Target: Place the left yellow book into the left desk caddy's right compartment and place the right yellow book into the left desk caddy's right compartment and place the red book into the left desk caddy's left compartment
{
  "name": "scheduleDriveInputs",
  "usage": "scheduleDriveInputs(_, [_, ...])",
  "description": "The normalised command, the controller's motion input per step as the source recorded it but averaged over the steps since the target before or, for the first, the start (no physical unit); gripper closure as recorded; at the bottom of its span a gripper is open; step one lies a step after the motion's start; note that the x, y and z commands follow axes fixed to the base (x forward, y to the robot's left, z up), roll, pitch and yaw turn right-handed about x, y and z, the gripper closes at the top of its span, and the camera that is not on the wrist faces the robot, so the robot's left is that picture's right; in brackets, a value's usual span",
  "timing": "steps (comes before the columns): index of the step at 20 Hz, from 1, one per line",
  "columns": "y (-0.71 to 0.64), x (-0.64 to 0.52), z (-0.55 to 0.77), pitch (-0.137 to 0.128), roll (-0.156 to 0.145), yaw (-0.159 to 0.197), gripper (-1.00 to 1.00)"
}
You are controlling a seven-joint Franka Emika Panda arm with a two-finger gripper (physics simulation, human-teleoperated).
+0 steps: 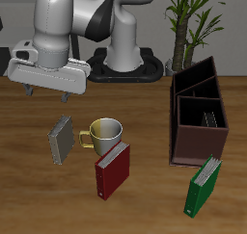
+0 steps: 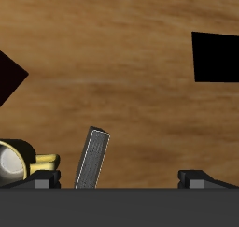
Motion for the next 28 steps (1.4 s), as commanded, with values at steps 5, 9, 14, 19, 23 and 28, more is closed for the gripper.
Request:
scheduleDriveInputs(5, [0.06,0.12,-0.25,-0.004,0.022,-0.057,-1.0])
scheduleDriveInputs(9, [0.13,0.04,-0.26,0.016,0.019,-0.024,-1.0])
scheduleDriveInputs(14, [-0.11,0.01,-0.37,-0.001,0.001,-0.067,-1.0])
scheduleDriveInputs(19, [0.02,-0.12,-0.21,-0.006,0.0,-0.044,-1.0])
scheduleDriveInputs(23, [-0.02,-0.08,-0.24,-0.001,-0.004,-0.026,-1.0])
scheduleDriveInputs(28, [-0.14,-0.04,-0.25,0.003,-0.031,-0.038,-1.0])
